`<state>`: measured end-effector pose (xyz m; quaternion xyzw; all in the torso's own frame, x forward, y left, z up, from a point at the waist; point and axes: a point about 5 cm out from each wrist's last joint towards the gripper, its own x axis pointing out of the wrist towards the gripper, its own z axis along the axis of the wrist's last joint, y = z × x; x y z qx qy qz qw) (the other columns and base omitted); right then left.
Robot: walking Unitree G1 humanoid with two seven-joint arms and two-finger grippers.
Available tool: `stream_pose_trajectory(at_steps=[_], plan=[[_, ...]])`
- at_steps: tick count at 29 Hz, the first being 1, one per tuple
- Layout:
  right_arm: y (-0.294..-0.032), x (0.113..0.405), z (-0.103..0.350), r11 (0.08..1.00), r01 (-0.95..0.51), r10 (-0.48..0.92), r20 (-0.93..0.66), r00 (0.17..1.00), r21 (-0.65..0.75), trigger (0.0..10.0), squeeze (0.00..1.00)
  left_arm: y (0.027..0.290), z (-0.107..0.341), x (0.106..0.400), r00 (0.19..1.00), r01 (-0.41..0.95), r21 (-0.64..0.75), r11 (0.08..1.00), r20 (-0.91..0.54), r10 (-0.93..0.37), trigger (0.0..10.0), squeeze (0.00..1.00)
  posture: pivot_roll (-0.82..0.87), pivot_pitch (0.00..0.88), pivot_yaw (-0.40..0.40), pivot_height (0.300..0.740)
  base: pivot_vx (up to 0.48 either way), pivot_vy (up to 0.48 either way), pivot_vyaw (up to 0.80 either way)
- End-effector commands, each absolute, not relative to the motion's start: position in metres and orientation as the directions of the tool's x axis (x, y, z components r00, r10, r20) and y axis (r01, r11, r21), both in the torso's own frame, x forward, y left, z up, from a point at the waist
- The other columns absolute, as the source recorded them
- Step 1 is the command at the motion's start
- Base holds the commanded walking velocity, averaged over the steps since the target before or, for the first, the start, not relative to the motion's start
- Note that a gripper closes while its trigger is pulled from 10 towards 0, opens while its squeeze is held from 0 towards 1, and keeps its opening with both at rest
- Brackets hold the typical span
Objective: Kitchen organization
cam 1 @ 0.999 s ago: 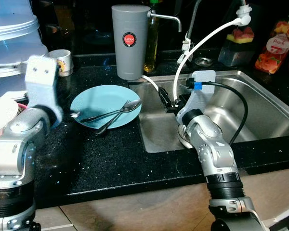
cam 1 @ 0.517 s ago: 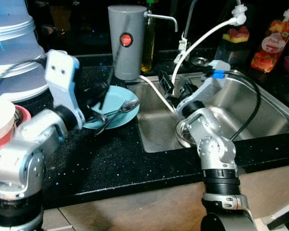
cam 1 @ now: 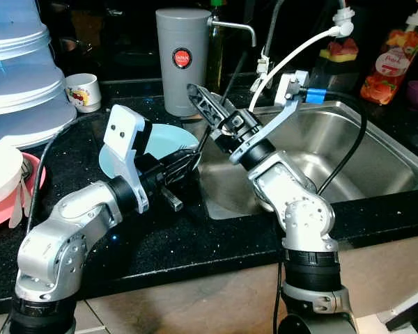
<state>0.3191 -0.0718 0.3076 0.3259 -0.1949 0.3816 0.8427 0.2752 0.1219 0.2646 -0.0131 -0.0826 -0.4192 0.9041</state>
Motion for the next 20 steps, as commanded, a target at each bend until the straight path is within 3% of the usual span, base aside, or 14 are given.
stream_pose_trajectory(at_steps=[1, 4, 5, 6, 20], plan=[[-0.067, 0.316, 0.307, 0.500, -0.780, 0.547, 0.561, 0.621, 0.377, 10.0, 0.00, 0.118, 0.260, 0.275, 0.612, 0.782, 0.031, 0.623, 0.153, -0.776, 0.0, 0.00, -0.02, 0.029, 0.011, 0.740, 0.000, 0.000, 0.00], [-0.066, 0.316, 0.305, 0.521, -0.771, 0.552, 0.545, 0.632, 0.367, 10.0, 0.00, 0.118, 0.260, 0.274, 0.608, 0.784, 0.035, 0.619, 0.154, -0.779, 0.0, 0.00, -0.02, 0.027, 0.011, 0.740, 0.000, 0.000, 0.00], [-0.067, 0.318, 0.304, 0.528, -0.762, 0.546, 0.537, 0.643, 0.375, 1.1, 0.00, 0.118, 0.261, 0.275, 0.608, 0.783, 0.039, 0.620, 0.156, -0.778, 0.0, 0.00, -0.02, 0.027, 0.011, 0.740, 0.000, 0.000, 0.00], [-0.067, 0.319, 0.303, 0.534, -0.754, 0.538, 0.533, 0.653, 0.384, 0.0, 0.00, 0.119, 0.261, 0.276, 0.613, 0.779, 0.042, 0.625, 0.158, -0.774, 0.0, 0.00, -0.01, 0.026, 0.012, 0.740, 0.000, 0.000, 0.00], [-0.078, 0.327, 0.303, 0.574, -0.697, 0.471, 0.523, 0.710, 0.430, 0.0, 0.00, 0.121, 0.259, 0.279, 0.646, 0.753, 0.035, 0.657, 0.153, -0.748, 0.0, 0.00, -0.01, 0.045, 0.015, 0.740, 0.000, 0.000, 0.00]])
